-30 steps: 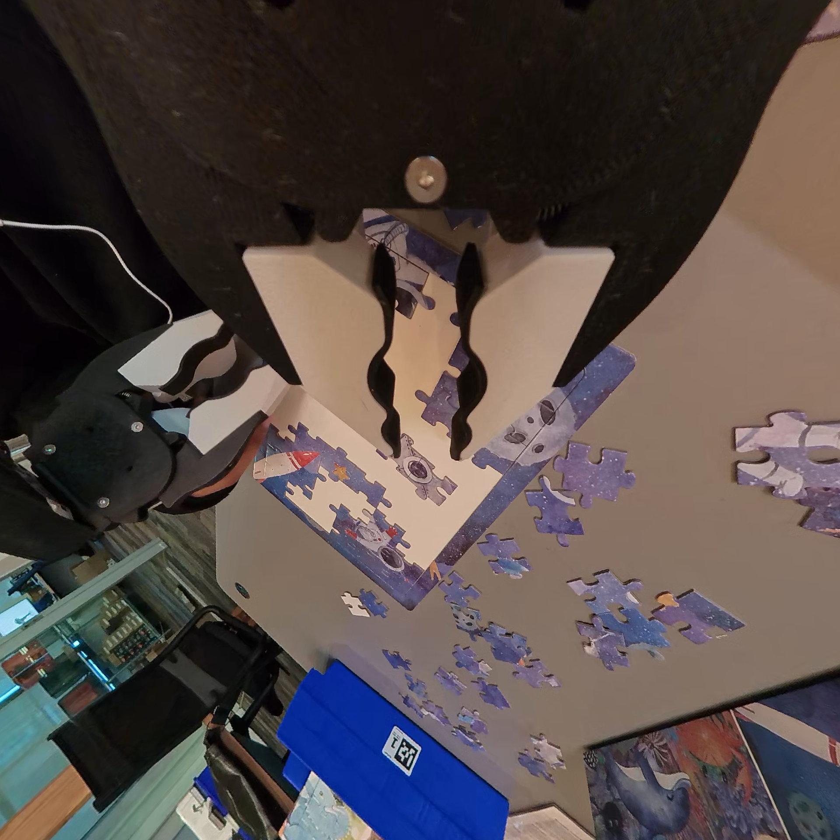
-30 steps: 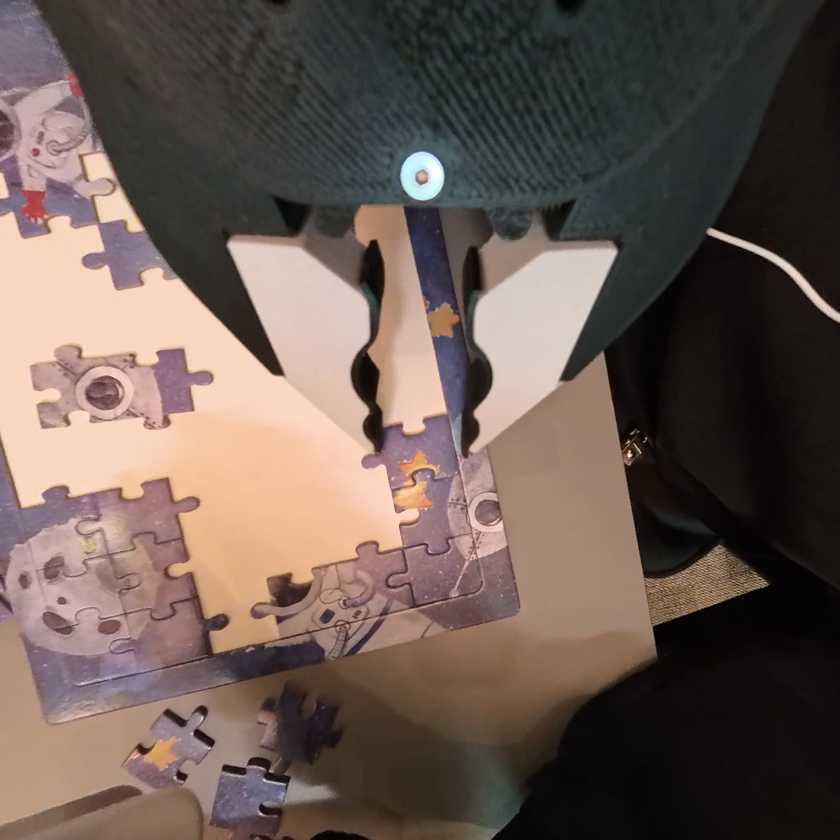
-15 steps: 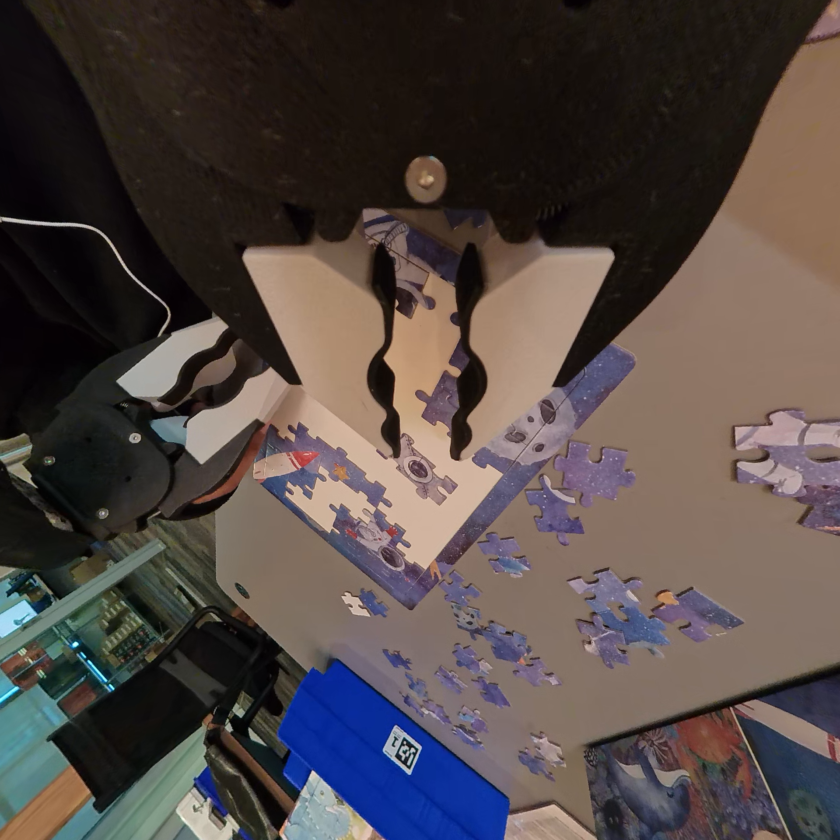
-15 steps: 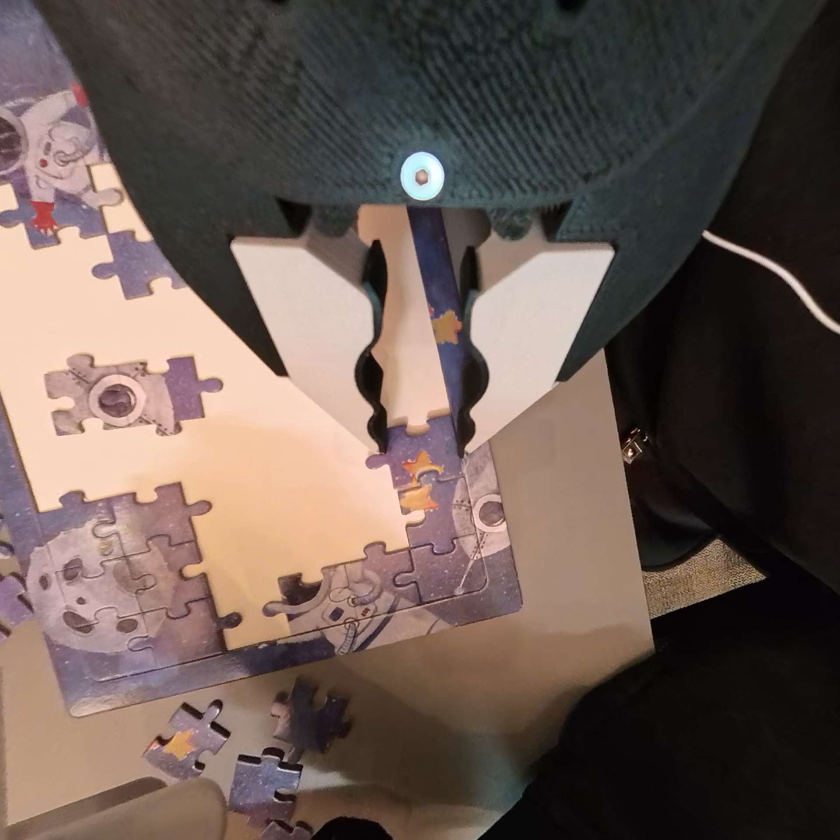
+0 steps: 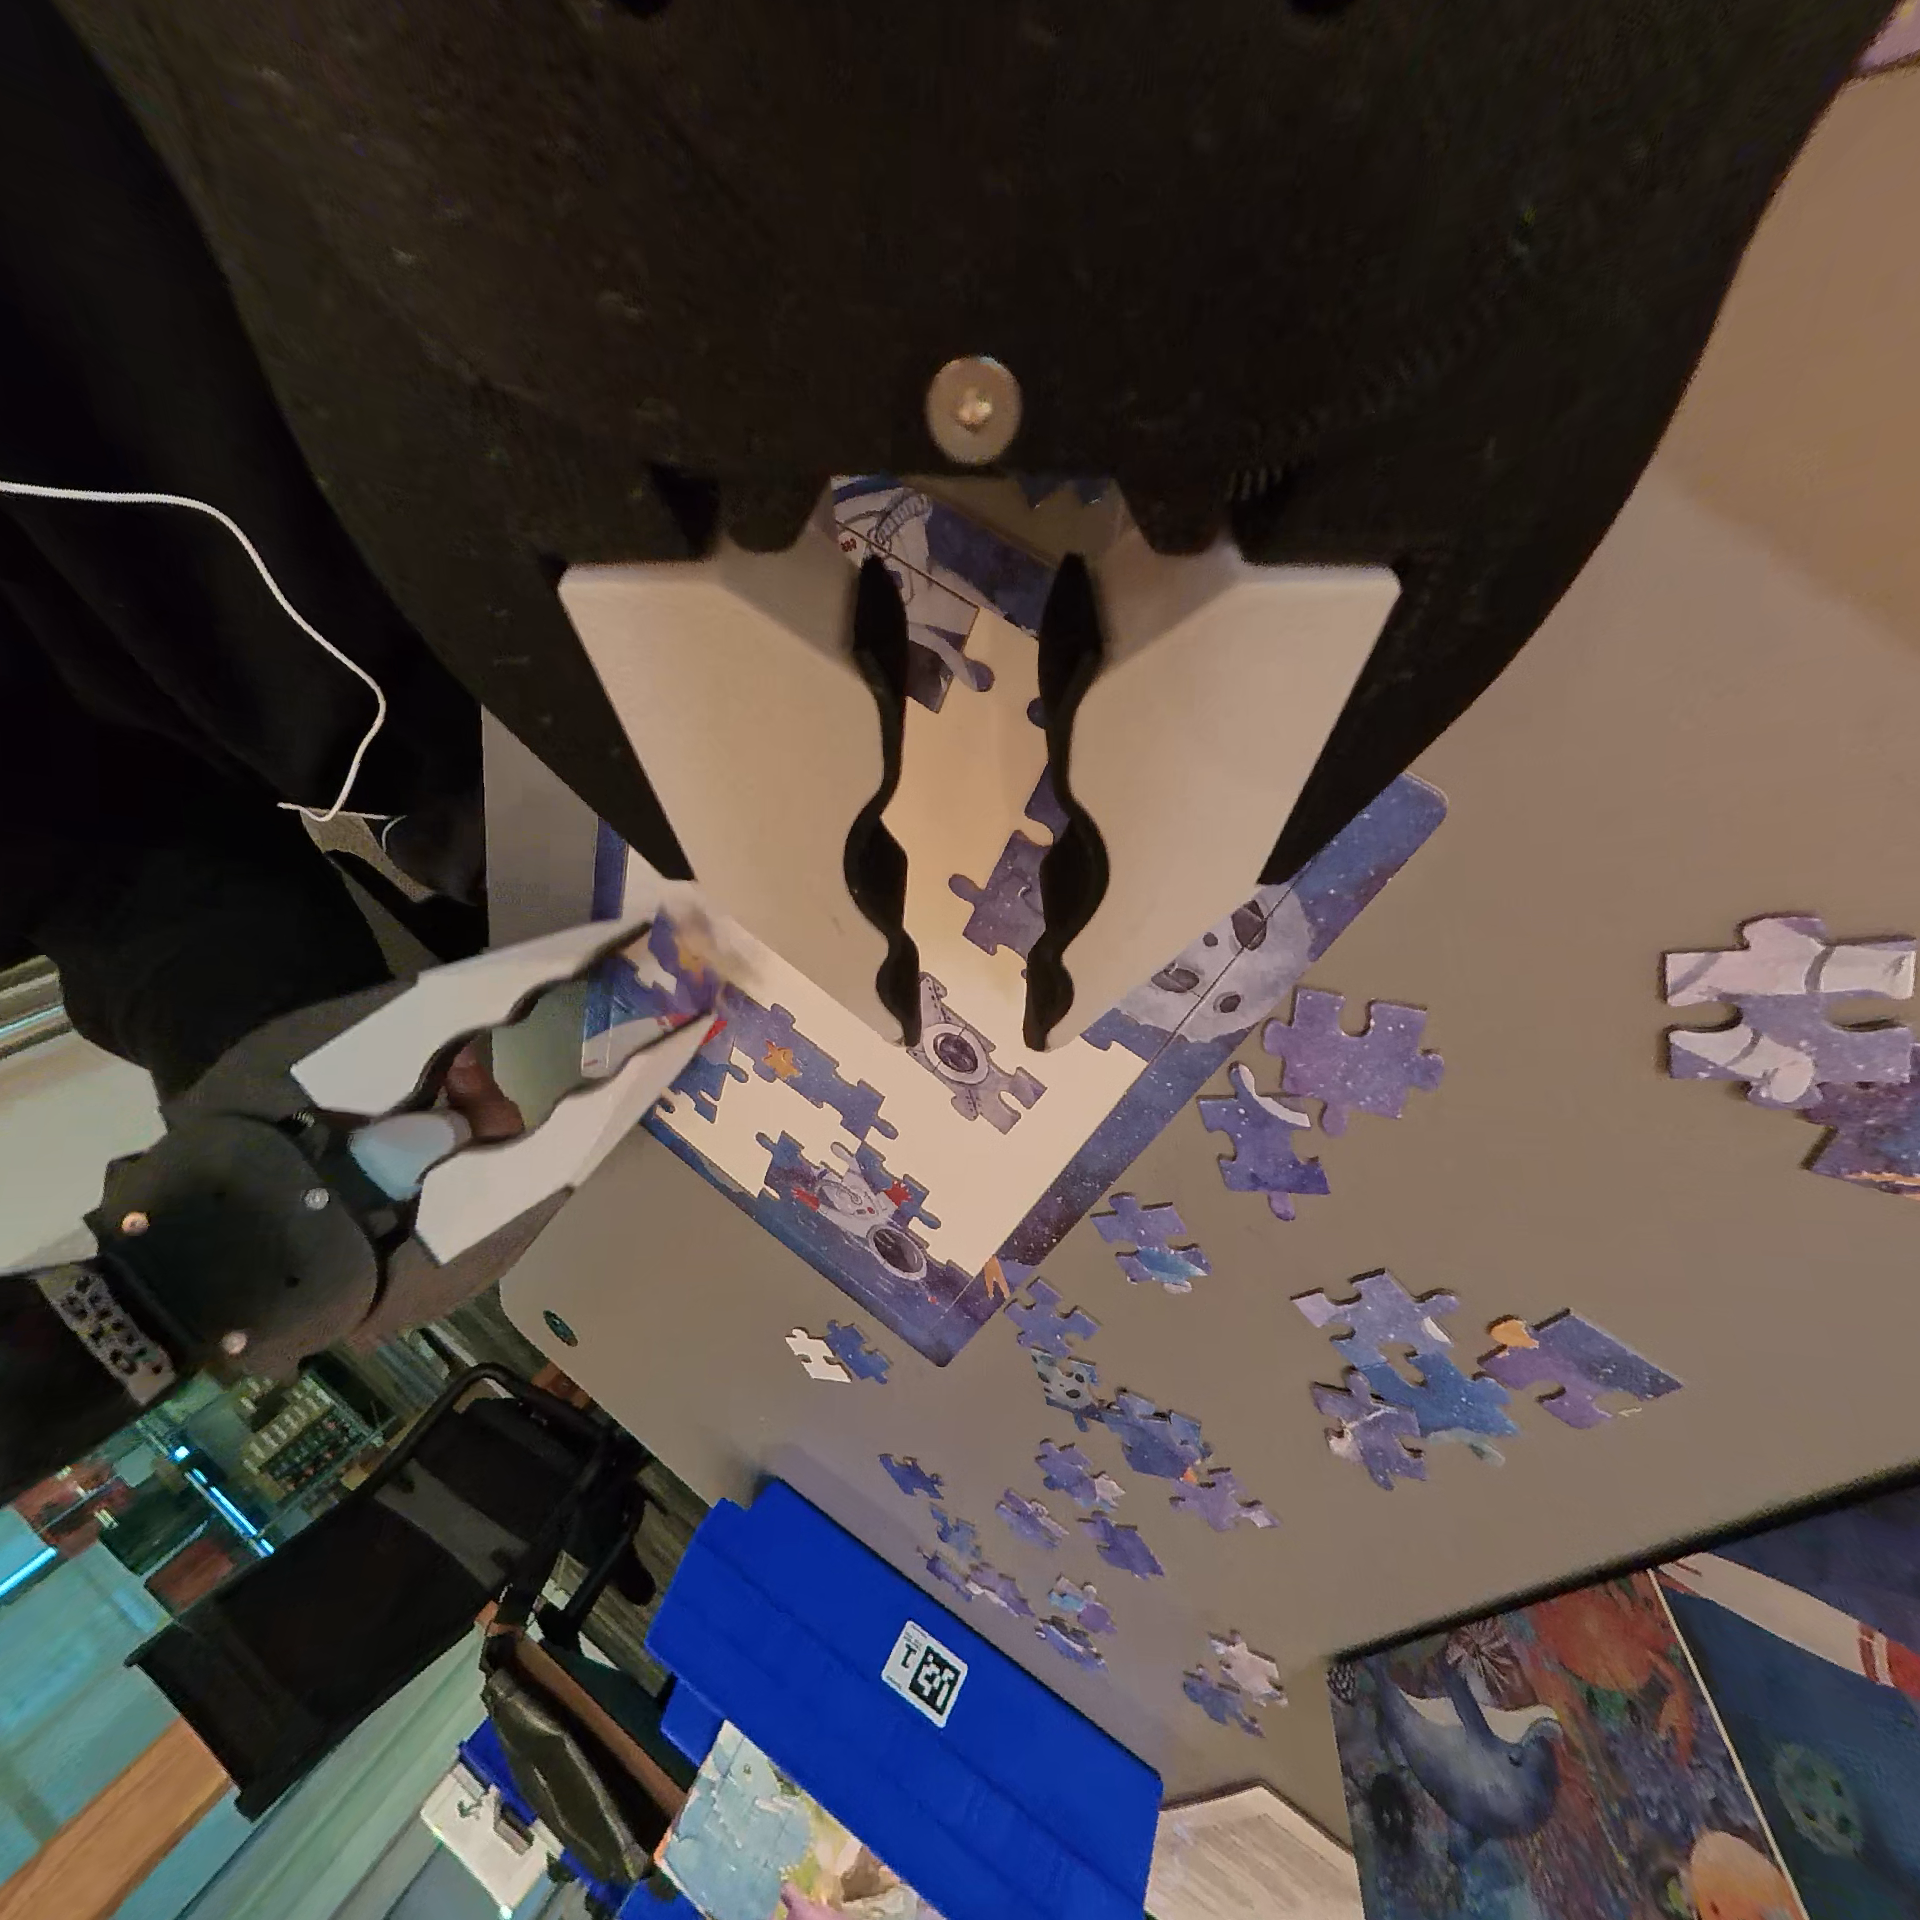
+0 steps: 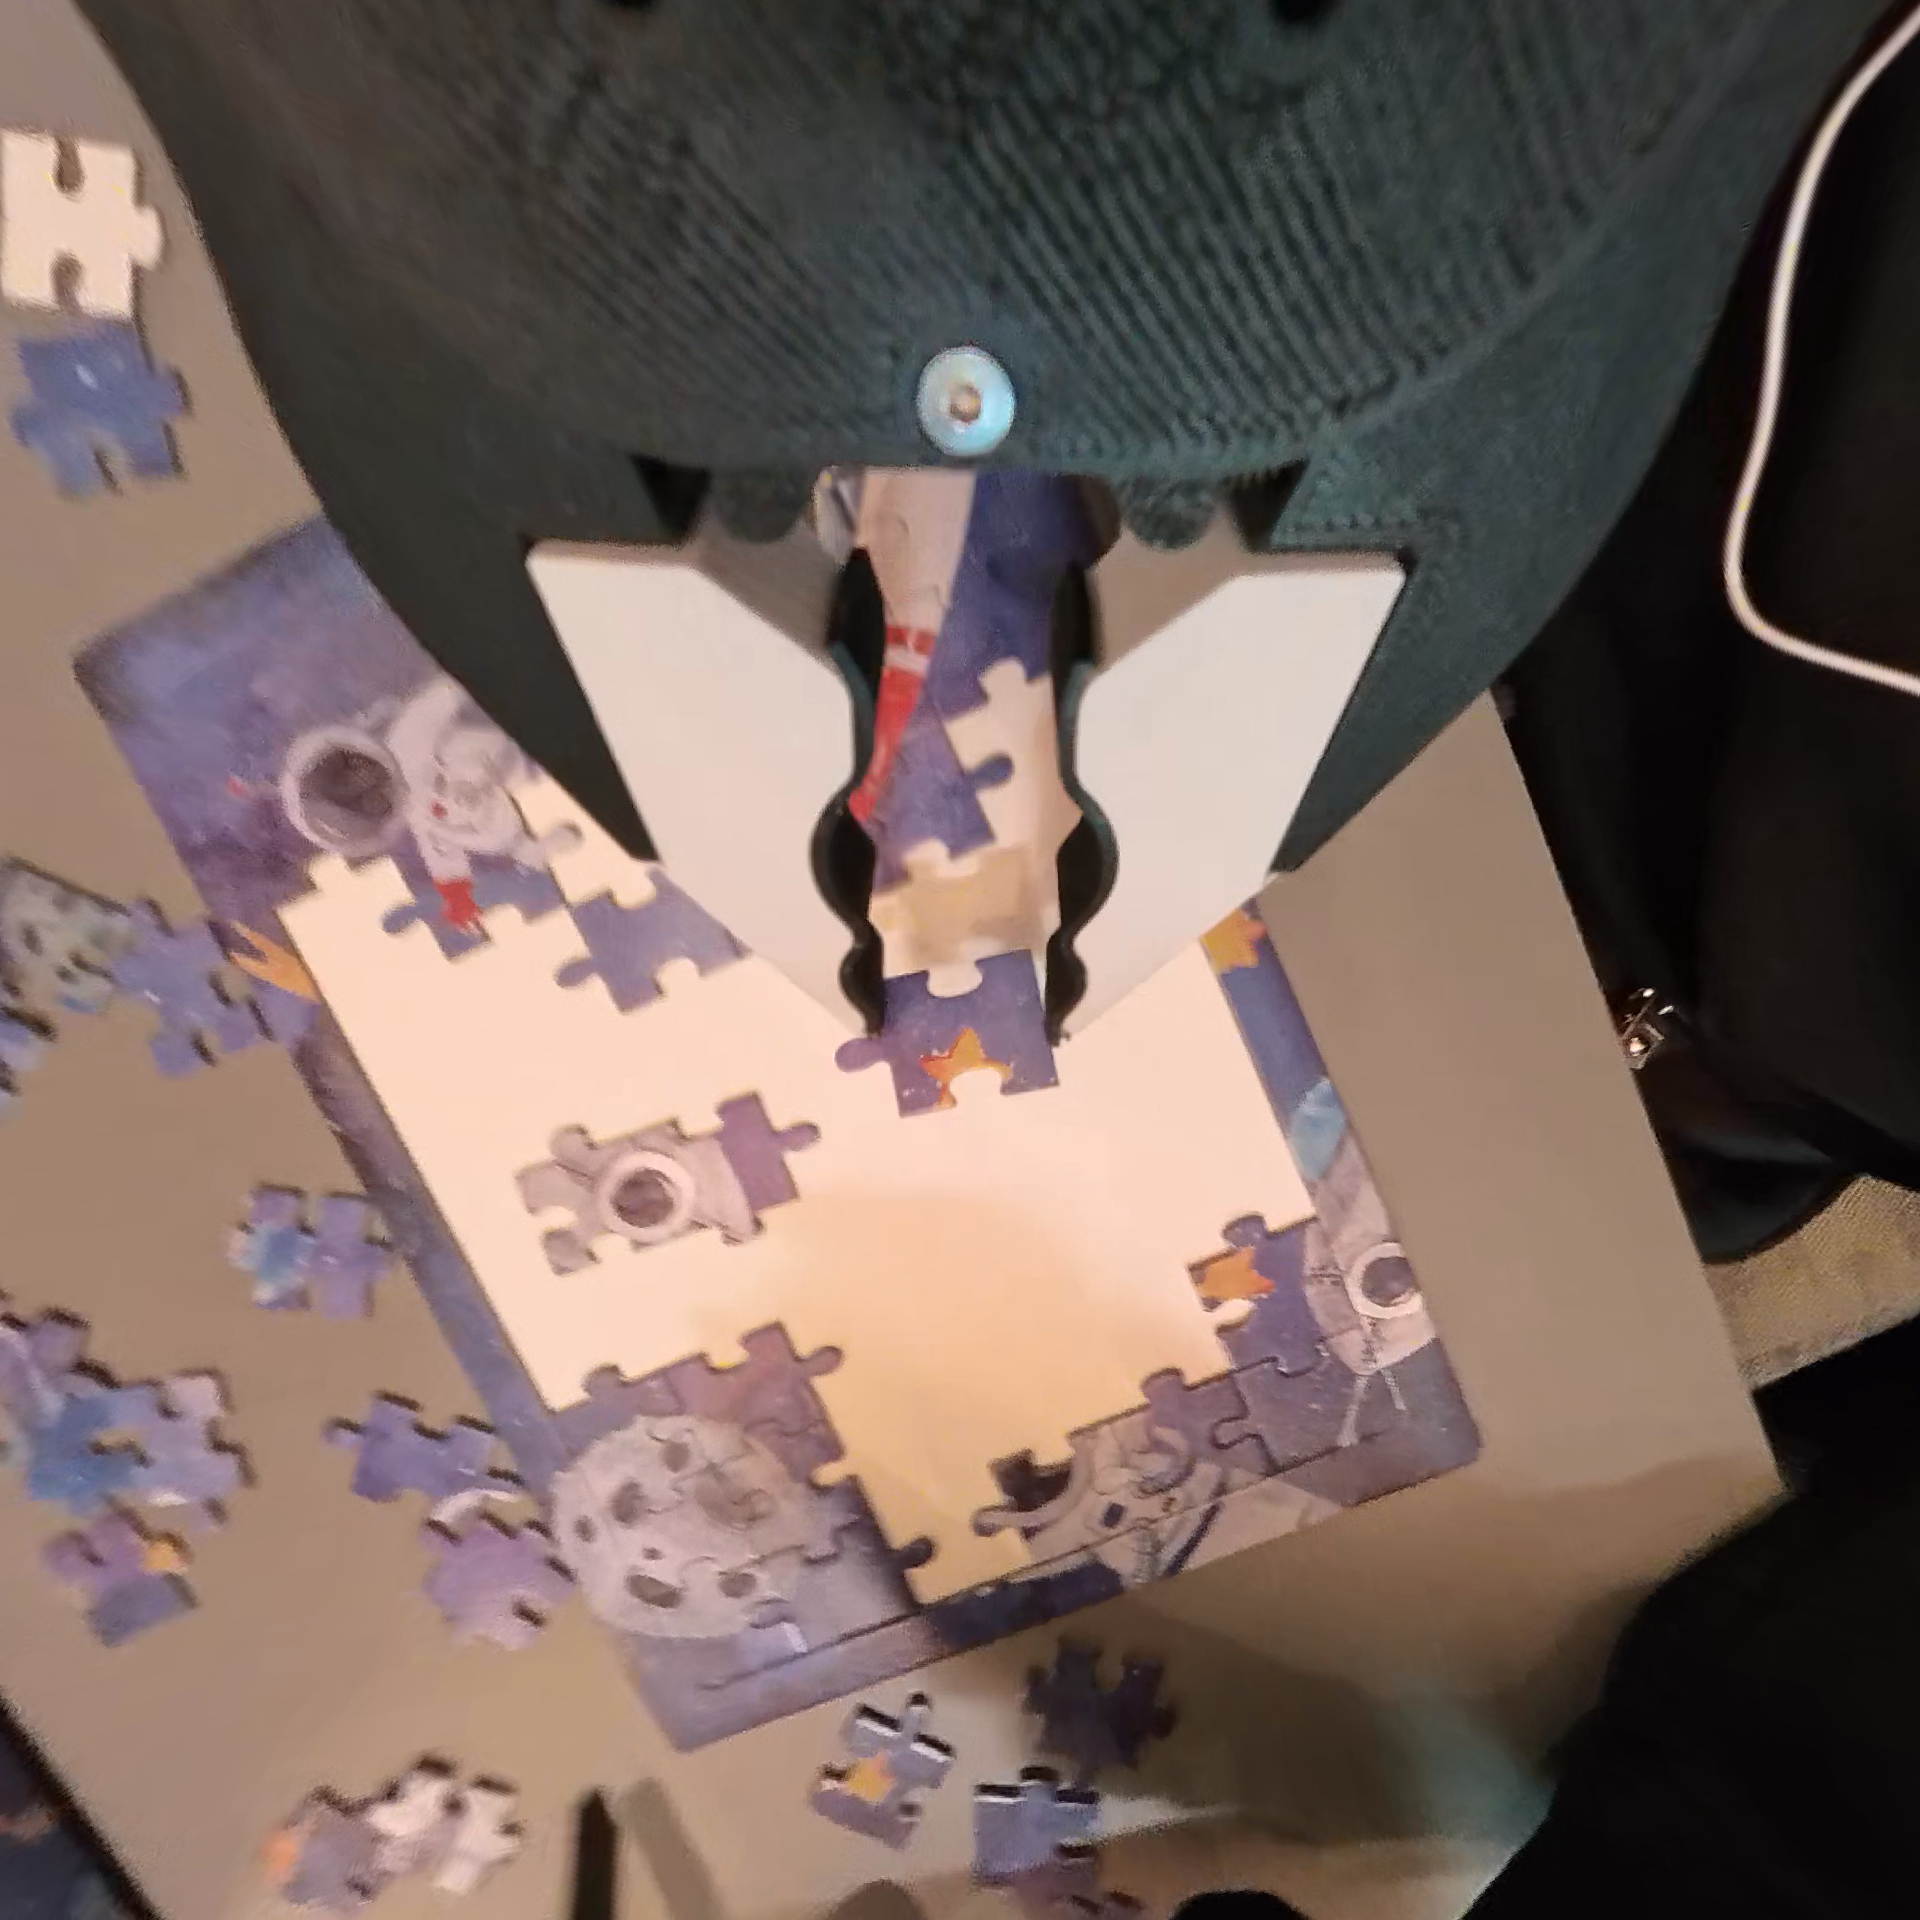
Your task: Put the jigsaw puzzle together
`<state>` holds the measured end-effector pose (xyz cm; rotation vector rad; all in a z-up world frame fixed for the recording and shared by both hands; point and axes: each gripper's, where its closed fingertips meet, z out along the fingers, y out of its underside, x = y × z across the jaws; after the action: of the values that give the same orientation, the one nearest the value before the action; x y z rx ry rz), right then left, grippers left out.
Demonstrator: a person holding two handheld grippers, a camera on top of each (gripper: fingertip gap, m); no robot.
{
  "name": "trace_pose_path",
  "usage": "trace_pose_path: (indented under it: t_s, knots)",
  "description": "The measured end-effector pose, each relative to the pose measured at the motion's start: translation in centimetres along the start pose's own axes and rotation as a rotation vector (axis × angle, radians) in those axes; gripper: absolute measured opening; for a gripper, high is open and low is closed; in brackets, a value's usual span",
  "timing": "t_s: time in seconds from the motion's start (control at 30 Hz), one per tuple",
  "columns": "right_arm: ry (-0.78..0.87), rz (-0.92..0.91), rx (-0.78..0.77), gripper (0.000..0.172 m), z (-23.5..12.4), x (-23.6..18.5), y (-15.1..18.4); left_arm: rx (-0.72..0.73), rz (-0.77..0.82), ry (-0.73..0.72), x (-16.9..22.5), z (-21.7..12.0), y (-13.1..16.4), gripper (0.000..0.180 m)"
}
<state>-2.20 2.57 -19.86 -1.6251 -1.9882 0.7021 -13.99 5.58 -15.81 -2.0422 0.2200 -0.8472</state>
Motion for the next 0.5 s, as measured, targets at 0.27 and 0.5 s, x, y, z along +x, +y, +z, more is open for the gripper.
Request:
trace_pose_path:
  t_s: [0.27,0.5]
  knots:
    - [0.151,0.116,0.019,0.029,-4.3,3.7,3.7,-0.018,0.004,-0.004,0.0,0.5,0.3,0.018]
    - [0.206,0.181,0.047,0.030,-6.5,5.1,5.6,0.000,0.013,-0.003,-0.1,0.8,0.2,0.018]
